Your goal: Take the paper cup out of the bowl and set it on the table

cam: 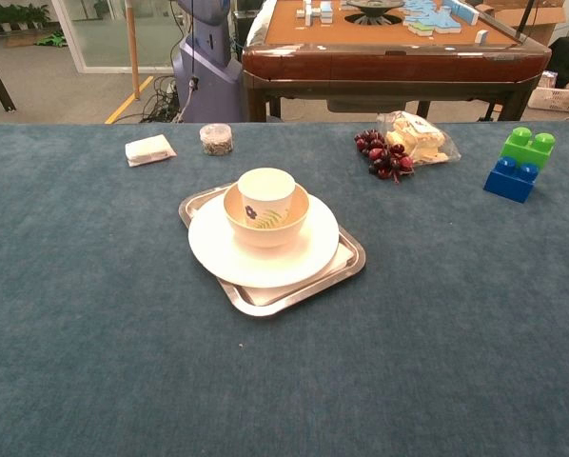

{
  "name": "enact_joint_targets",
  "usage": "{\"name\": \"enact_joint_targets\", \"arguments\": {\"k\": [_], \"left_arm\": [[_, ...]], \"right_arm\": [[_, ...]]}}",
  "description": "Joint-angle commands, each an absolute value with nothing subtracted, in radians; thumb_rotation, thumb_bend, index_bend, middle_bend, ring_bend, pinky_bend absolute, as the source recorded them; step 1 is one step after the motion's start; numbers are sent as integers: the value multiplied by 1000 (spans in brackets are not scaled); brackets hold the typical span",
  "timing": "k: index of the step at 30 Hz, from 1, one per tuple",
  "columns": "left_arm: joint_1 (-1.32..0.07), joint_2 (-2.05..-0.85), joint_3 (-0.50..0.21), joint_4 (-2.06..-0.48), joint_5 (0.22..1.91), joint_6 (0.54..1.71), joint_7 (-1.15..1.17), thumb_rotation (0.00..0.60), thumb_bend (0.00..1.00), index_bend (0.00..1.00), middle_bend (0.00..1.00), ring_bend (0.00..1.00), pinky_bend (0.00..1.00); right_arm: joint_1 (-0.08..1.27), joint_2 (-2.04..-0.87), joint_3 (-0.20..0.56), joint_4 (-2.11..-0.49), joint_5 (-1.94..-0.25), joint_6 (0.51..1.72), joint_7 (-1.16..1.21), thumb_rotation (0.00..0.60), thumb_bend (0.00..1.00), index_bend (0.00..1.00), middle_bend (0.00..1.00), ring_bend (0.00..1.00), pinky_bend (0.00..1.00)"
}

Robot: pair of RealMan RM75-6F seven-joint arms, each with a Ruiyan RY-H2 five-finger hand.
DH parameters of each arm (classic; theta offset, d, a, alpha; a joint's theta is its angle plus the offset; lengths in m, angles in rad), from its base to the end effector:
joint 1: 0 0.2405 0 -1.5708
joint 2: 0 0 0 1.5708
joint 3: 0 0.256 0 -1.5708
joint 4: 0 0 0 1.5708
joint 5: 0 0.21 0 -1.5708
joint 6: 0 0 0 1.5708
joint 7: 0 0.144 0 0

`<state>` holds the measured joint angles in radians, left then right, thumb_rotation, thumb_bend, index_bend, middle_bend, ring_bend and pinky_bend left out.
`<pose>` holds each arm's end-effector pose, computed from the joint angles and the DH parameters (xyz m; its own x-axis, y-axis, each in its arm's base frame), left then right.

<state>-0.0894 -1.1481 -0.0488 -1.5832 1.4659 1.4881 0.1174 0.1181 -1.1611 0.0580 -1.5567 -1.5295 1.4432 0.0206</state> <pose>-0.3178 0.1825 0.1546 0.4972 0.0010 0.8676 0.8674 0.0220 -0.4971 -0.3100 -0.1936 0.1447 0.3919 -0.0225 0.9197 -0.9186 -0.0652 0.3898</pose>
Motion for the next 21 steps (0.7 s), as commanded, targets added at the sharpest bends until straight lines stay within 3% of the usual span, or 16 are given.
{"name": "enact_joint_targets", "arguments": {"k": [1,8,13,16,21], "left_arm": [[-87,-1147,-48,-1586,1466,1491,122,600,257,310,316,238,375],[-89,-1154,-51,-1584,1467,1492,117,600,257,313,316,218,371],[-84,-1170,-47,-1580,1525,1540,95,600,257,346,261,49,205],[-89,-1166,-33,-1582,1567,1546,71,600,257,364,228,12,149],[-118,-1148,-28,-1596,1627,1536,22,600,257,410,92,0,1]], "right_arm": [[117,-1169,58,-1556,-1530,1448,-4,600,0,219,180,108,245],[120,-1167,58,-1558,-1523,1440,2,600,0,235,181,108,245],[112,-1169,60,-1556,-1517,1456,-16,600,0,256,191,108,245],[106,-1169,59,-1562,-1517,1464,-26,600,0,265,196,108,245],[106,-1170,60,-1564,-1513,1463,-29,600,0,274,199,108,245]]}}
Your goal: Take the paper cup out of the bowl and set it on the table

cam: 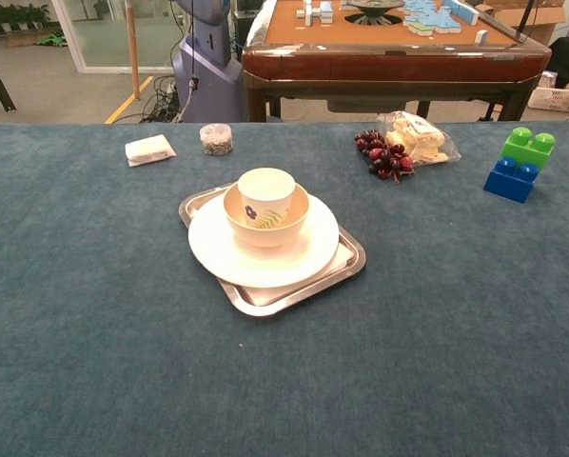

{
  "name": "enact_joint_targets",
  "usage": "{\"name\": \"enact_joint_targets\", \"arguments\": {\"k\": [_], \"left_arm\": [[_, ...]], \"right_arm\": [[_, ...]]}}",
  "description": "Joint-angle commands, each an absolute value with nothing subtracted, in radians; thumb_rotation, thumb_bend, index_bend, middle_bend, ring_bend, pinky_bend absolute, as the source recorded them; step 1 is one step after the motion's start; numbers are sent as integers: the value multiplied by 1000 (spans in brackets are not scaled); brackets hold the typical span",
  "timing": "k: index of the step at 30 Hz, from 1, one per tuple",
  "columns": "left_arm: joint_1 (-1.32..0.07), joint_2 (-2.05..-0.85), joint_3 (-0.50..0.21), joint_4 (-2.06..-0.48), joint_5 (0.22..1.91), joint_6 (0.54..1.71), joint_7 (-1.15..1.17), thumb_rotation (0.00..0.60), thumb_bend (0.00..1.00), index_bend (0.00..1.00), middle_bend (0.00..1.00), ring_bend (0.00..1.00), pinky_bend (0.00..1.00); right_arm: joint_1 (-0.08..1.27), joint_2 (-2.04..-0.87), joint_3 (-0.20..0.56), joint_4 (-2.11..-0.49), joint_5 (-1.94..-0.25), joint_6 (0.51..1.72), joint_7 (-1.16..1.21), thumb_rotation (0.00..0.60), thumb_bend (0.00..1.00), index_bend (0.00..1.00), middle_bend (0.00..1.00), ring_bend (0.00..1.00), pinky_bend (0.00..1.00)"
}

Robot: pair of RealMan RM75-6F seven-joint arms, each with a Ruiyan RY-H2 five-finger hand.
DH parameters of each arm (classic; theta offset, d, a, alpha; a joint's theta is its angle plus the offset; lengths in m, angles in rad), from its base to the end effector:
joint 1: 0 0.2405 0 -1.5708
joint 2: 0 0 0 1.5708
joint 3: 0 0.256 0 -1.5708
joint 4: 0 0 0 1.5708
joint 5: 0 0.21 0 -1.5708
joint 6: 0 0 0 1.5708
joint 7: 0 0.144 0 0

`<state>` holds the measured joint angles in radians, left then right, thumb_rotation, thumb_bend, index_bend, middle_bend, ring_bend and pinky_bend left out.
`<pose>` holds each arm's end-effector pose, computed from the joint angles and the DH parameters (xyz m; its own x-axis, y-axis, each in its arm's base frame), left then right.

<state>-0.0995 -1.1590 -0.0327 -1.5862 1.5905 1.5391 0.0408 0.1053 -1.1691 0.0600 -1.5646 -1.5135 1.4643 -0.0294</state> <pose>-0.2964 0.1812 0.1484 0.4217 -0.0439 0.9057 0.8990 -0.1100 -0.4239 -0.3108 -0.1899 0.1453 0.4202 -0.0038 0.9074 -0.9068 -0.0394 0.4197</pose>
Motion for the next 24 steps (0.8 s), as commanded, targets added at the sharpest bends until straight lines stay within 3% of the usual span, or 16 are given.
{"name": "enact_joint_targets", "arguments": {"k": [1,4,9,13,24], "left_arm": [[-129,-1142,-29,-1607,1645,1534,17,600,257,415,69,0,0],[-163,-1116,-26,-1660,1679,1500,-2,600,257,422,4,0,0],[-237,-1076,-41,-1745,1690,1403,18,600,257,439,0,0,0],[-291,-1113,-78,-1745,1673,1349,120,600,257,443,0,0,0],[-447,-1219,-140,-1693,1637,1205,123,600,256,421,0,0,0]], "right_arm": [[107,-1170,61,-1563,-1510,1460,-27,600,0,276,200,108,245],[110,-1170,60,-1560,-1505,1449,-24,600,0,281,202,108,245],[110,-1165,61,-1563,-1503,1447,-16,600,0,304,206,108,245],[109,-1157,64,-1566,-1500,1448,-4,600,0,320,212,108,245],[110,-1128,74,-1588,-1442,1411,-15,600,0,323,214,108,245]]}}
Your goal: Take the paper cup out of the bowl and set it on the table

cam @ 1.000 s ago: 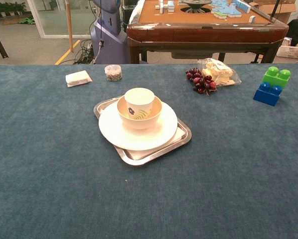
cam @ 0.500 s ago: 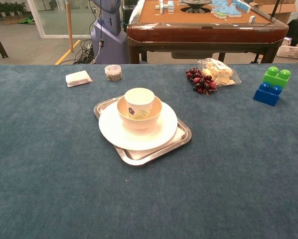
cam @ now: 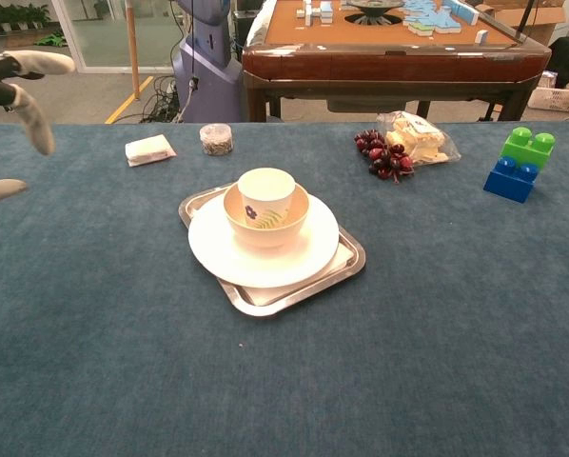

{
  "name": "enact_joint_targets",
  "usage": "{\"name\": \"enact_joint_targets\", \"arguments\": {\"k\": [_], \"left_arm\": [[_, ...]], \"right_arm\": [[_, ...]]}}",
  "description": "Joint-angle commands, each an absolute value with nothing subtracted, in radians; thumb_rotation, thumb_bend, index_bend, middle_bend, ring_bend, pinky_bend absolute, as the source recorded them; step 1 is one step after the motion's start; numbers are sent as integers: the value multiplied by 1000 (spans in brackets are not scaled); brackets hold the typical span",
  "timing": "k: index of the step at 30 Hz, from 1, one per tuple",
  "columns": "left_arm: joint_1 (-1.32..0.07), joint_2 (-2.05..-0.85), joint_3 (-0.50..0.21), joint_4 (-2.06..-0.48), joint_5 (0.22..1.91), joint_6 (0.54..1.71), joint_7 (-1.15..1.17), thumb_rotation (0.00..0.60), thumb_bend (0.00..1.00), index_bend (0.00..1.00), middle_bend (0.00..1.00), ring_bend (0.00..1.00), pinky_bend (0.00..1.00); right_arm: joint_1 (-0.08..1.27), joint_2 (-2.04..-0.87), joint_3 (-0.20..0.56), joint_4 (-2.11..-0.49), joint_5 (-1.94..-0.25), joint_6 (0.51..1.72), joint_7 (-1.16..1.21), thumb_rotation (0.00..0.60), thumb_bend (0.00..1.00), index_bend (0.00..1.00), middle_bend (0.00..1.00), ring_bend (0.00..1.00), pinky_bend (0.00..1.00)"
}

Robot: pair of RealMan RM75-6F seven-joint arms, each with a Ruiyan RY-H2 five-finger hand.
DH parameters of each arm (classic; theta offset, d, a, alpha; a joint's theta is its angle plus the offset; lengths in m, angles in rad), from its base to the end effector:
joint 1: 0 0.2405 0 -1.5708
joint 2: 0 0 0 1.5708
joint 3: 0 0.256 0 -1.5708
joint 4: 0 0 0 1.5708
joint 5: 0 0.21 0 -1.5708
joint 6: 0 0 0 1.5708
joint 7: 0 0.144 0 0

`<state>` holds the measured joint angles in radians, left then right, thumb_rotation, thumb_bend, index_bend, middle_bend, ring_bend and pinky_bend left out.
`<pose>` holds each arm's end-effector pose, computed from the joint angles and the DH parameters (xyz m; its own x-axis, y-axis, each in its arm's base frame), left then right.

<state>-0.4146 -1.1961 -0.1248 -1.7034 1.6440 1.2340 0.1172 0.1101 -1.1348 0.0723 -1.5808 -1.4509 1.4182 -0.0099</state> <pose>-0.1925 0.2662 0.0993 0.4213 0.0312 0.9064 0.8032 -0.4769 -0.3569 -0.3194 -0.1940 0.1543 0.4107 -0.0354 0.9111 -0.9112 0.0178 0.4115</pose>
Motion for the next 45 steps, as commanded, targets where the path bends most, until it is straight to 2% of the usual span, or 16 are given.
{"name": "enact_joint_targets", "arguments": {"k": [1,8,12,20,34,45], "left_arm": [[-464,-1230,-147,-1688,1635,1193,126,600,256,414,0,0,0],[-550,-1282,-187,-1683,1554,1095,167,600,202,323,0,0,0],[-595,-1315,-207,-1668,1496,1043,213,600,179,304,0,0,0],[-679,-1400,-235,-1601,1387,970,304,600,177,337,0,0,0],[-758,-1486,-247,-1529,1250,948,432,600,177,422,0,0,0],[-807,-1521,-248,-1524,1160,939,500,600,177,378,0,0,0]], "right_arm": [[110,-1123,74,-1594,-1437,1407,-17,600,0,323,214,108,245],[107,-1099,77,-1618,-1409,1394,-34,600,0,323,214,108,245],[105,-1080,81,-1632,-1386,1383,-39,600,0,327,218,108,245],[98,-1055,93,-1641,-1370,1390,-10,600,0,336,229,108,245],[90,-1037,98,-1638,-1372,1398,36,600,0,338,234,113,245],[89,-1032,96,-1639,-1373,1391,46,600,0,338,234,113,245]]}}
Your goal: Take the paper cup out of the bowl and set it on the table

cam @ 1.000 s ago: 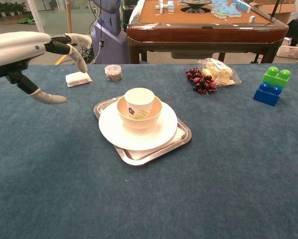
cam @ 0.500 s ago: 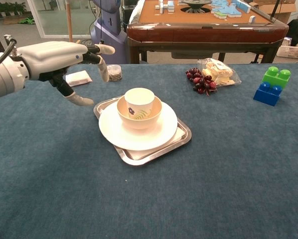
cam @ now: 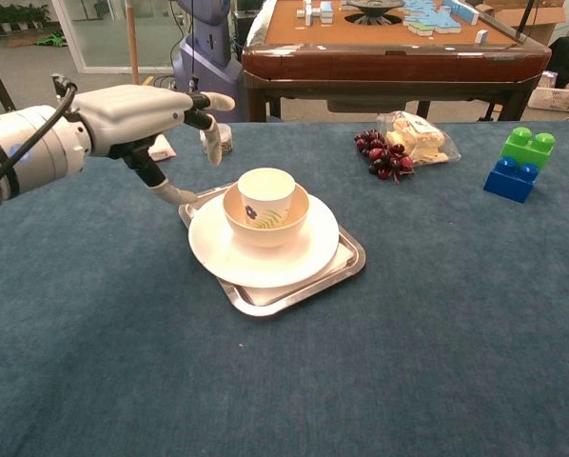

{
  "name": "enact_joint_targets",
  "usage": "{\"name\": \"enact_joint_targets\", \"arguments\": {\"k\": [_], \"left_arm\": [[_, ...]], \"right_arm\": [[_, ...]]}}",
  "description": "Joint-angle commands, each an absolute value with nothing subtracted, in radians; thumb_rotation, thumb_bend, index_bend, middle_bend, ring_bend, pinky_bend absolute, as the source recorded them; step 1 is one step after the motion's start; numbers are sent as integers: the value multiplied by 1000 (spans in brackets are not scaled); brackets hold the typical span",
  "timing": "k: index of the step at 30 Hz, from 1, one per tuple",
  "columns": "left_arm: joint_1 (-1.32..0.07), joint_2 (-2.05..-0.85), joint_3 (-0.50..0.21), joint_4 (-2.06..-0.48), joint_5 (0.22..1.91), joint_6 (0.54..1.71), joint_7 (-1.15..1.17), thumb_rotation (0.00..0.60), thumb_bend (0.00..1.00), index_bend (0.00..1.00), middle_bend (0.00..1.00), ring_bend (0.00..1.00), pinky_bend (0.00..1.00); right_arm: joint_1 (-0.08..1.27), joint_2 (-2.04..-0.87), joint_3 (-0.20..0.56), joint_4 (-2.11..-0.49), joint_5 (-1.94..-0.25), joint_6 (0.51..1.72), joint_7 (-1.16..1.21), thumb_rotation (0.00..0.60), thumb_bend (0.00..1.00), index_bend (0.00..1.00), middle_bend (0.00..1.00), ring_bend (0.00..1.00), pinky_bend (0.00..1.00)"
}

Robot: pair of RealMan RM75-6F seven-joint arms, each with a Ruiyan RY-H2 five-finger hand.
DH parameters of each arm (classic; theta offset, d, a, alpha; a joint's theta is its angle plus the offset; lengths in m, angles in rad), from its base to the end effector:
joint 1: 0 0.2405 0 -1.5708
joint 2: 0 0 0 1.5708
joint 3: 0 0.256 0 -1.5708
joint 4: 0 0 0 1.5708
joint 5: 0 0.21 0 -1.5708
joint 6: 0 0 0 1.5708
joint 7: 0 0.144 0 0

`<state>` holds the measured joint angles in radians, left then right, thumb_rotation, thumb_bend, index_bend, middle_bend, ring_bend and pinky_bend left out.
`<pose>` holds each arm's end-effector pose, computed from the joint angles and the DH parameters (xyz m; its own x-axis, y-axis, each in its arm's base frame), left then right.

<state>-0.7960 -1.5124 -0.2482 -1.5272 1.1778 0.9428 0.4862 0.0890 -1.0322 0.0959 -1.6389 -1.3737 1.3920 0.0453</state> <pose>-0.1035 0.3575 0.0023 0.5513 0.1023 0.8280 0.7482 -0.4997 -0.4364 -0.3282 -0.1909 0.1867 0.3857 -0.0371 0.9219 -0.9152 0.1110 0.3874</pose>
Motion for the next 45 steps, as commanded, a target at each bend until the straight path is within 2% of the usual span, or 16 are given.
{"name": "enact_joint_targets", "arguments": {"k": [1,9,45], "left_arm": [[-813,-1526,-248,-1522,1149,937,509,600,177,382,0,0,0],[-850,-1559,-247,-1505,1082,932,554,600,177,442,0,0,2],[-949,-1684,-248,-1382,974,953,582,600,178,523,0,0,53]], "right_arm": [[89,-1031,96,-1640,-1373,1390,47,600,0,338,234,113,245],[88,-1023,97,-1640,-1372,1388,63,600,0,338,234,113,245],[87,-1008,97,-1637,-1370,1373,104,600,0,338,234,113,245]]}}
